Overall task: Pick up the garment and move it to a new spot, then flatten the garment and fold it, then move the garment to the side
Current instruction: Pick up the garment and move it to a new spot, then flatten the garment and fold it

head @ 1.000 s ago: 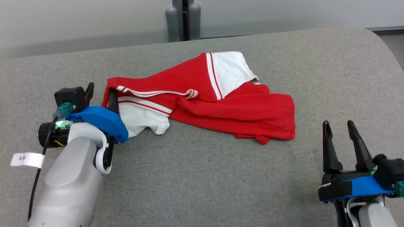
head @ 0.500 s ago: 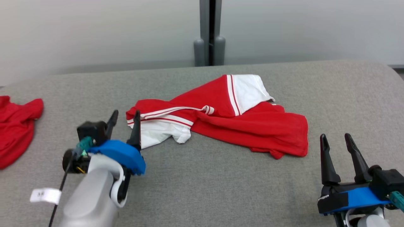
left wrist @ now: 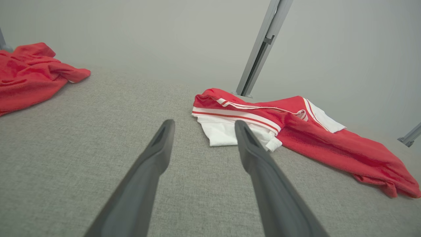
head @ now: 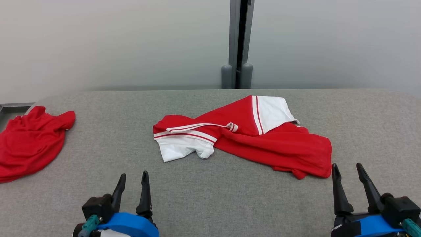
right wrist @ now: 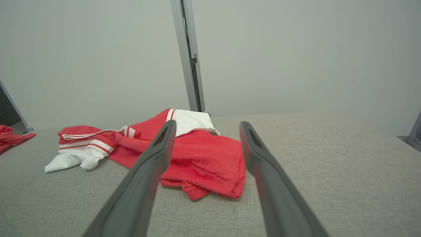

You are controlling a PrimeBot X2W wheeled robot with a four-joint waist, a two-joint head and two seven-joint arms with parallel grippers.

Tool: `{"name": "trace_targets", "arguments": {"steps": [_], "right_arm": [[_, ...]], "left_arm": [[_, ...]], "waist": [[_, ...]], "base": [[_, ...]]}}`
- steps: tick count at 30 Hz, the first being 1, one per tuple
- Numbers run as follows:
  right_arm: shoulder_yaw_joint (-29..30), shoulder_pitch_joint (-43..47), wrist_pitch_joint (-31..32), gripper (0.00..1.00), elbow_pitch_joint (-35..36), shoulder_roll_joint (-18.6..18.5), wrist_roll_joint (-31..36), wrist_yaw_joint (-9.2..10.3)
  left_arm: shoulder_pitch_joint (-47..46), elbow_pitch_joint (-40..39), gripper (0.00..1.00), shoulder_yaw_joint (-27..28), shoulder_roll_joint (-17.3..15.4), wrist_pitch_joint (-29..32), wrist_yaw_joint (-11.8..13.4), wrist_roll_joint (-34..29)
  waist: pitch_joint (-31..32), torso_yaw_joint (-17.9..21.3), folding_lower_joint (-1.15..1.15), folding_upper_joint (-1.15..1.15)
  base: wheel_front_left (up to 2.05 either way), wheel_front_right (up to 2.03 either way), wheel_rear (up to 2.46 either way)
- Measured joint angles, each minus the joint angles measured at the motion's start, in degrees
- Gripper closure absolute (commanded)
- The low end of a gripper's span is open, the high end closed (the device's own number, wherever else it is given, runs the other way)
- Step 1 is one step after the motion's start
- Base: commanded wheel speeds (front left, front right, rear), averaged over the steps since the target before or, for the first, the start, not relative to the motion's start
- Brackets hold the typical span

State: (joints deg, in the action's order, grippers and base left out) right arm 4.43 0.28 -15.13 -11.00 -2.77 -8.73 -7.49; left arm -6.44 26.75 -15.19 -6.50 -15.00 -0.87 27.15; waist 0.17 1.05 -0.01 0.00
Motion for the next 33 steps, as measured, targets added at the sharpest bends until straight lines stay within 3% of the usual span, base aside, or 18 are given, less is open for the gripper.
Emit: {"name": "trace_targets", "arguments": {"steps": [9, 33], "right_arm": [[-1.04, 1.47, 0.01, 0.00, -1.08, 0.00, -0.34, 0.00], [-1.57, 0.81, 0.00, 0.00, -4.36, 0.00, -0.35, 0.00]], "left_arm": [[2.89, -2.85, 0.00, 3.42, 1.58, 0.00, -0.37, -2.72], [3.75, -1.23, 0.00, 4.58, 3.30, 0.00, -2.21, -5.00]], "waist": [[0.29, -0.74, 0.00, 0.00], [0.02, -0.85, 0.02, 0.00]], "base": [[0.00, 0.00, 0.00], [0.00, 0.00, 0.00]]}}
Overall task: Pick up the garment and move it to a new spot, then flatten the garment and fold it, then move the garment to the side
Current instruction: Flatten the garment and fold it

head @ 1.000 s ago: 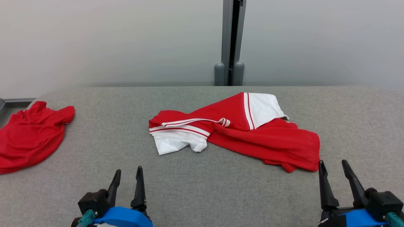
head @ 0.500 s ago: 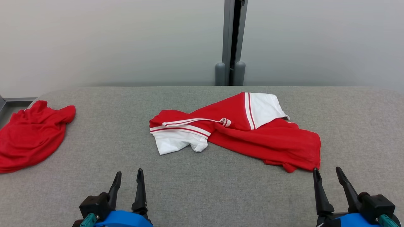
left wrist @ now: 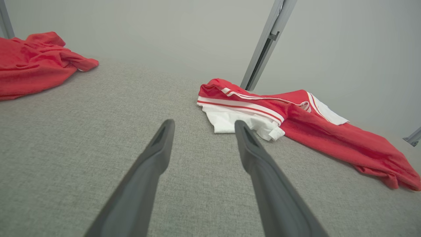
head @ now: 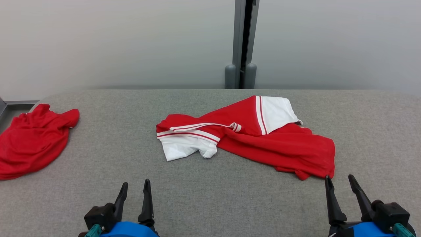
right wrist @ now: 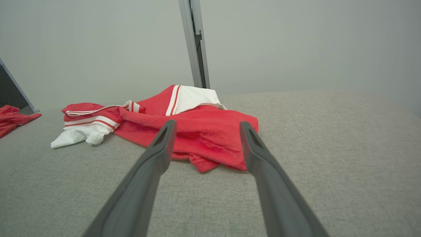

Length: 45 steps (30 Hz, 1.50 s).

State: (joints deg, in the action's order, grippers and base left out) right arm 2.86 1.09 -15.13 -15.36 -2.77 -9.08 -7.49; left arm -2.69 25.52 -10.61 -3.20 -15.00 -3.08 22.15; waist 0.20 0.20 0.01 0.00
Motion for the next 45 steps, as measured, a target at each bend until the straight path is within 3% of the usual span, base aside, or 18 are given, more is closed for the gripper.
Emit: {"name": "trace_targets", "arguments": {"steps": [12, 19, 24, 29, 30, 31, 32, 33, 34, 45], "right_arm": [[-0.70, -1.02, 0.00, 0.00, 0.36, 0.00, 0.36, 0.00], [-2.19, -4.24, 0.00, 0.00, 1.38, 0.01, 1.22, 0.00], [-2.97, -5.73, 0.00, 0.00, 1.72, 0.00, 1.49, 0.00], [-3.63, -6.57, 0.01, 0.00, 1.78, 0.00, 1.27, 0.00], [-3.61, -6.61, 0.00, 0.00, 1.78, 0.00, 1.24, 0.00], [-3.59, -6.67, 0.01, 0.00, 1.77, 0.00, 1.12, 0.00], [-3.57, -6.73, 0.00, 0.00, 1.77, 0.00, 1.03, 0.00], [-3.54, -6.73, 0.01, 0.00, 1.74, 0.00, 1.02, 0.00], [-3.49, -6.73, 0.00, 0.00, 1.68, 0.00, 1.02, 0.00], [-2.68, -5.92, 0.01, 0.00, 0.89, 0.00, 0.97, 0.00]], "left_arm": [[-3.80, 2.72, 0.00, -1.49, 0.12, 0.31, -0.83, -0.58], [-13.80, 9.87, 0.00, -2.24, -1.09, 6.12, -1.34, -0.96], [-20.30, 17.46, 0.00, -0.25, -2.25, 10.32, 0.07, 0.75], [-24.42, 22.31, 0.00, 0.60, -3.39, 10.22, -0.12, 1.59], [-24.89, 22.85, 0.04, 0.67, -3.38, 9.64, -0.52, 1.88], [-25.23, 23.50, 0.69, 0.57, -3.34, 9.33, -0.92, 2.00], [-25.57, 24.14, 0.69, 0.12, -3.38, 9.13, -1.41, 1.93], [-25.81, 24.63, 0.90, -0.36, -3.38, 8.76, -1.92, 1.89], [-25.96, 25.18, 1.00, -0.85, -3.32, 8.34, -2.16, 1.89], [-27.13, 24.71, 1.00, -5.36, -2.77, 1.71, -3.86, 0.31]], "waist": [[-2.27, 1.40, 0.00, 0.00], [-7.82, 4.77, 0.00, 0.00], [-11.39, 7.21, 0.01, 0.00], [-13.41, 9.07, 0.01, 0.00], [-13.55, 9.28, 0.01, 0.00], [-13.61, 9.40, 0.01, 0.00], [-13.62, 9.49, 0.01, 0.00], [-13.59, 9.53, 0.01, 0.00], [-13.51, 9.53, 0.00, 0.00], [-9.09, 6.61, 0.00, 0.00]], "base": [[0.00, 0.00, 0.00], [0.00, 0.00, 0.00], [0.00, 0.00, 0.00], [0.00, 0.00, 0.00], [0.00, 0.00, 0.00], [0.00, 0.00, 0.00], [0.00, 0.00, 0.00], [0.00, 0.00, 0.00], [0.00, 0.00, 0.00], [0.00, 0.00, 0.00]]}}
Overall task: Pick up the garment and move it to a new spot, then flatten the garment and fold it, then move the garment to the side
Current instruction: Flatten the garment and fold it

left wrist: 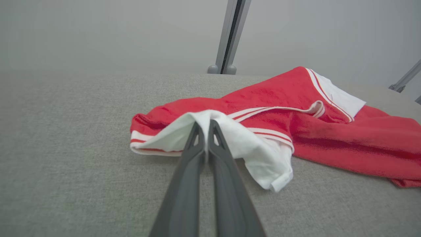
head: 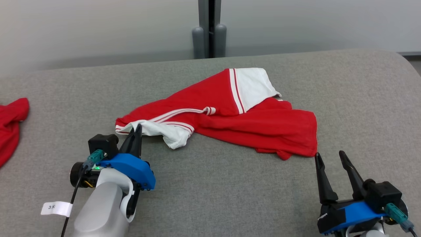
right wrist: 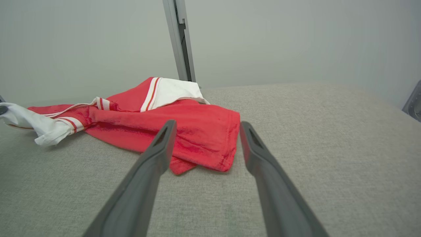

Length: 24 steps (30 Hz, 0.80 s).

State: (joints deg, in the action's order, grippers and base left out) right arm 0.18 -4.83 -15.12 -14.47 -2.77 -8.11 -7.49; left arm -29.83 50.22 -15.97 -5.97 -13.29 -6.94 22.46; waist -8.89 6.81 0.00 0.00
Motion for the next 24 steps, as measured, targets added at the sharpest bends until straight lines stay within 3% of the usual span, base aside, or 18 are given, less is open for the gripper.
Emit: {"name": "trace_targets", "arguments": {"steps": [9, 12, 17, 20, 24], "right_arm": [[2.14, 2.87, -0.01, 0.00, -0.98, 0.01, 0.00, 0.00], [2.91, 3.27, -0.01, 0.00, -0.99, 0.01, -0.01, 0.00], [4.27, 3.41, -0.01, 0.00, -1.10, -0.01, 0.01, 0.00], [4.58, 3.37, 0.00, 0.00, -1.41, 0.00, 0.18, 0.00], [4.90, 2.98, 0.00, 0.00, -1.70, 0.00, 0.42, 0.00]], "left_arm": [[6.87, -15.72, 1.00, -3.60, -2.61, 0.70, -0.18, -0.86], [11.05, -25.74, 1.00, -3.31, -4.38, 4.28, 0.03, 0.15], [20.39, -41.27, 1.00, -0.99, -7.08, 13.22, 3.24, 4.44], [25.21, -44.52, 1.00, 0.34, -8.72, 17.84, 5.23, 6.11], [28.93, -42.32, 1.00, 1.92, -8.66, 20.26, 6.81, 9.05]], "waist": [[5.13, -4.42, -0.01, 0.00], [5.60, -5.23, -0.01, 0.00], [5.14, -5.73, -0.01, 0.00], [4.54, -5.64, -0.01, 0.00], [3.78, -5.02, -0.01, 0.00]], "base": [[0.00, 0.00, 0.00], [0.00, 0.00, 0.00], [0.00, 0.00, 0.00], [0.00, 0.00, 0.00], [0.00, 0.00, 0.00]]}}
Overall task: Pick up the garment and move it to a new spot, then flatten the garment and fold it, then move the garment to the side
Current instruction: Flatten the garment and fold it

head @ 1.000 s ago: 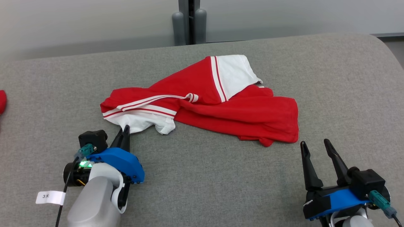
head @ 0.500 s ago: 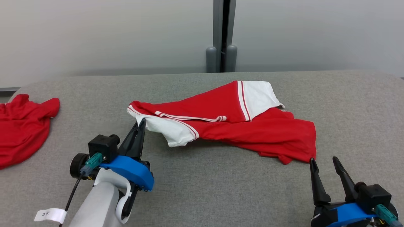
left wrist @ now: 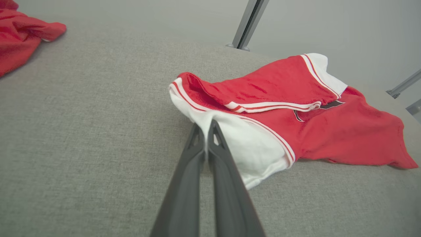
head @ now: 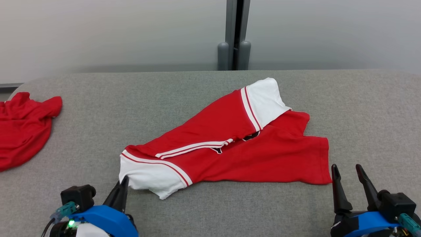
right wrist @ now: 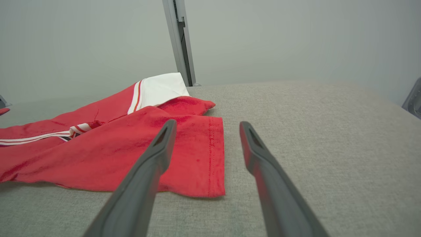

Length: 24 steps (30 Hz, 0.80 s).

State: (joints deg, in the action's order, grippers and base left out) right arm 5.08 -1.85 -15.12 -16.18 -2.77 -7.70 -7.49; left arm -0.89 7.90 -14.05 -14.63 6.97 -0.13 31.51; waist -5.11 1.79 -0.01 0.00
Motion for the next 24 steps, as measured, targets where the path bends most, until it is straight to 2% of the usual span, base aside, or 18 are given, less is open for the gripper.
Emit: {"name": "trace_targets", "arguments": {"steps": [6, 7, 8, 9, 10, 17, 24], "right_arm": [[0.60, -0.51, -0.01, 0.00, -0.49, 0.00, 0.58, 0.00], [0.73, -0.51, 0.00, 0.00, -0.57, 0.00, 0.63, 0.00], [0.80, -0.52, -0.01, 0.00, -0.60, 0.00, 0.70, 0.00], [0.83, -0.54, 0.00, 0.00, -0.65, 0.00, 0.70, 0.00], [0.89, -0.57, 0.00, 0.00, -0.68, 0.00, 0.71, 0.00], [1.40, -0.83, 0.00, 0.00, -0.77, 0.00, 1.04, 0.00], [1.45, -0.94, 0.00, 0.00, -0.68, 0.00, 1.09, 0.00]], "left_arm": [[0.57, 7.33, 1.00, 1.40, 0.96, -1.83, 0.59, 1.89], [0.41, 8.64, 0.94, 1.49, 1.37, -2.22, 0.56, 2.12], [0.13, 9.69, 0.67, 1.46, 1.69, -2.67, 0.35, 2.27], [-0.40, 10.89, 0.10, 1.47, 1.98, -3.16, 0.14, 2.27], [-0.99, 11.88, 0.00, 1.54, 2.34, -3.76, 0.14, 2.32], [-5.17, 15.67, 0.00, 1.12, 3.77, -11.13, -0.03, 0.51], [-6.87, 17.20, 0.00, -0.10, 4.41, -14.99, -1.33, -1.08]], "waist": [[-0.87, 0.88, 0.01, 0.00], [-0.95, 0.96, 0.00, 0.00], [-1.02, 1.03, 0.01, 0.00], [-1.07, 1.08, 0.01, 0.00], [-1.08, 1.10, 0.01, 0.00], [-0.51, 0.69, 0.01, 0.00], [0.60, -0.15, 0.01, 0.00]], "base": [[0.00, 0.00, 0.00], [0.00, 0.00, 0.00], [0.00, 0.00, 0.00], [0.00, 0.00, 0.00], [0.00, 0.00, 0.00], [0.00, 0.00, 0.00], [0.00, 0.00, 0.00]]}}
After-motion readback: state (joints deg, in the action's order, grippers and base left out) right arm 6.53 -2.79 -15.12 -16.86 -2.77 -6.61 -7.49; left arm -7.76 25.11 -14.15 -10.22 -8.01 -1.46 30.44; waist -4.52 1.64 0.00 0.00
